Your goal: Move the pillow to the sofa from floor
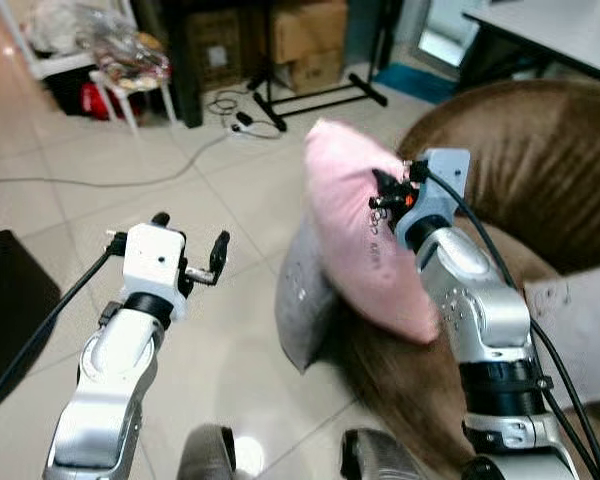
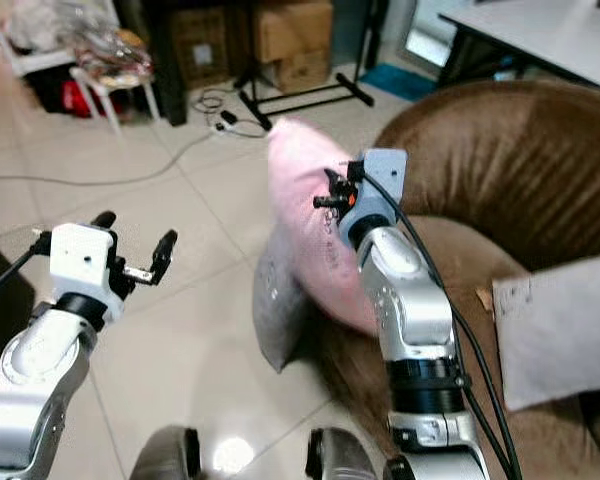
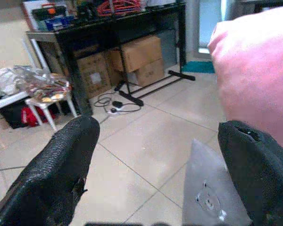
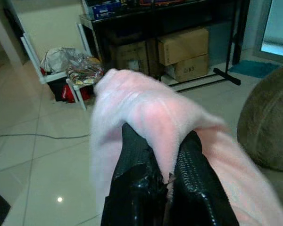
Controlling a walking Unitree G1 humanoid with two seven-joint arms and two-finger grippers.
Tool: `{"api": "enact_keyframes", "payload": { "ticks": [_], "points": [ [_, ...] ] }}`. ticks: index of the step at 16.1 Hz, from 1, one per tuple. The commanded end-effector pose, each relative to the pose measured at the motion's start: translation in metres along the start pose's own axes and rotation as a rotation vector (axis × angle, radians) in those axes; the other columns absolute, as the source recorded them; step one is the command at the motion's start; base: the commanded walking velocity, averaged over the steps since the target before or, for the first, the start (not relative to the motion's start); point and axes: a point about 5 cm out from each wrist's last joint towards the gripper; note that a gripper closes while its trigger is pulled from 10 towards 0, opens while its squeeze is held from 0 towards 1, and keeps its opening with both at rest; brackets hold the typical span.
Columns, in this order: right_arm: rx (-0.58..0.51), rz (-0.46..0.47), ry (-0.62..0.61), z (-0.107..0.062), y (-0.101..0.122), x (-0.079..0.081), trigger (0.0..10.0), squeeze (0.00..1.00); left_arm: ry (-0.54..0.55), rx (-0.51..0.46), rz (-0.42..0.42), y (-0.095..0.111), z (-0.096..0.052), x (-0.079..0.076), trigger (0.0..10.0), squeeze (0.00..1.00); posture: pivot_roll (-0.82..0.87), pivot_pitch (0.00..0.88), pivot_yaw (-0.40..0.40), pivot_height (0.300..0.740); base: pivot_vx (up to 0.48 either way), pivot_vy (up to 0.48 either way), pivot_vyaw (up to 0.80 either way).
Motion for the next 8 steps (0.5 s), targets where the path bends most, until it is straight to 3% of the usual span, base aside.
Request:
{"api": "enact_keyframes", "payload": {
  "ticks": [1,5,8],
  "points": [
    [-0.069,0.008,-0.011,-0.0032,0.0151,-0.001,10.0,0.0,-0.004,-0.004,0.002,0.0008,0.0018,-0.0024,10.0,0.0,-0.01,0.0,-0.07,0.713,0.0,0.0,0.0],
    [-0.078,0.009,-0.052,-0.0051,0.0184,-0.0081,10.0,0.0,0.036,-0.003,-0.021,0.0014,0.006,0.0026,10.0,0.0,-0.02,0.0,-0.063,0.74,0.0,0.0,0.0],
    [-0.081,-0.003,-0.056,-0.0049,0.0199,-0.0083,10.0,0.0,0.075,-0.002,0.018,0.0018,0.0093,0.0068,10.0,0.0,-0.03,0.0,-0.063,0.74,0.0,0.0,0.0]
  ]
}}
Point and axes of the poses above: a point about 5 cm out from each wrist's last joint towards the gripper, its own z axis pointing out of the wrist towards the gripper, its own y axis along the axis of the wrist's last joint, x = y × z, and after that the axes turned 7 degrees about z, right-handed
